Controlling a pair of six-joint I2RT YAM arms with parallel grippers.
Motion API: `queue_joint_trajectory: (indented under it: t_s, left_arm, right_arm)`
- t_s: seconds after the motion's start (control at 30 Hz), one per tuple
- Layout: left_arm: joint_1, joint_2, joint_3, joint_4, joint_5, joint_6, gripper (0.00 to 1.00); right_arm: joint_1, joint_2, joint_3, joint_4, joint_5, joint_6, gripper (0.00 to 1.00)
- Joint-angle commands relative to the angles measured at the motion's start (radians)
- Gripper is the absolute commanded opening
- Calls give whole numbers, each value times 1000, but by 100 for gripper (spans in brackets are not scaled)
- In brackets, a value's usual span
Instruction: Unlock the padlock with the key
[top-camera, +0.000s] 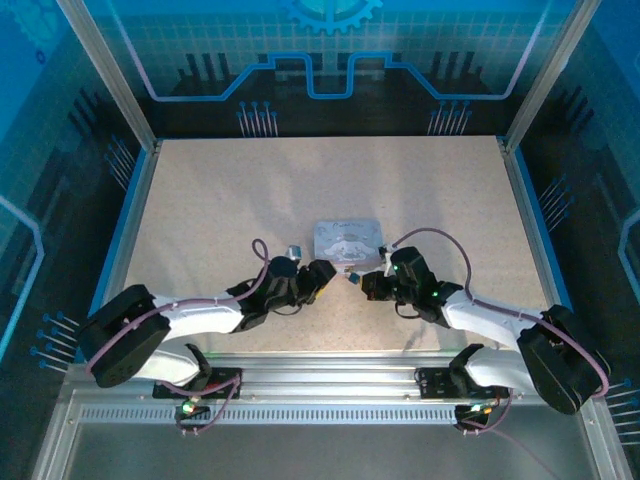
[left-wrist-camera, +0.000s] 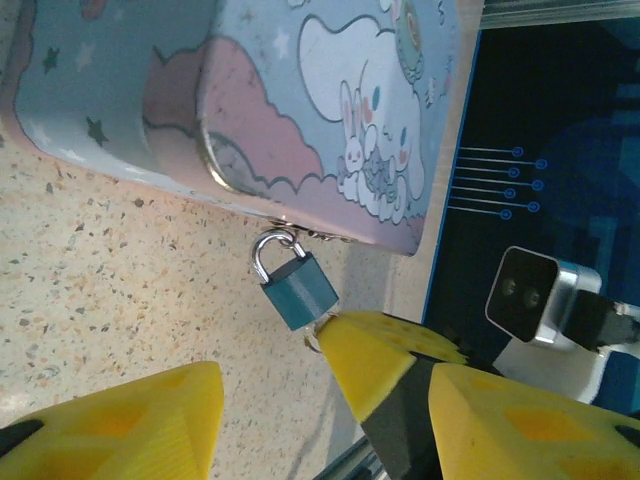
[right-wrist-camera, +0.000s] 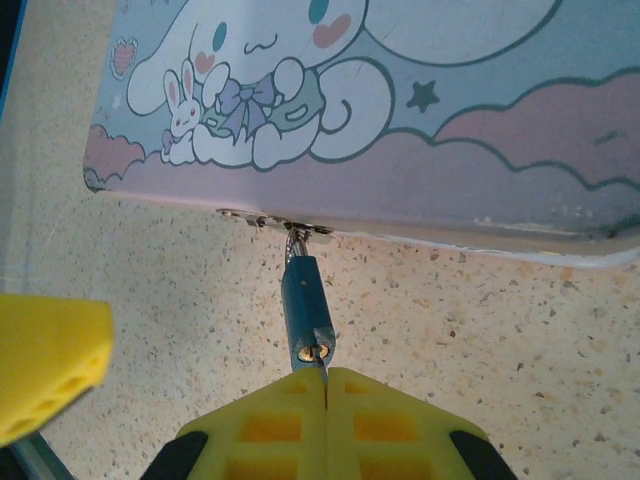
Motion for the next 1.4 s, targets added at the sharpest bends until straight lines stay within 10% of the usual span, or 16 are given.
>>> queue_joint_trajectory:
  t_s: [0.0,1.37]
  left_arm:
    - [-22,45,-15,127,-63,-90,56]
    - [-105,452,100,483,-196,-305,45]
  right_arm:
    - [22,-22,14,-18,39,75,0]
    - [60,4,34,-20,62,126,0]
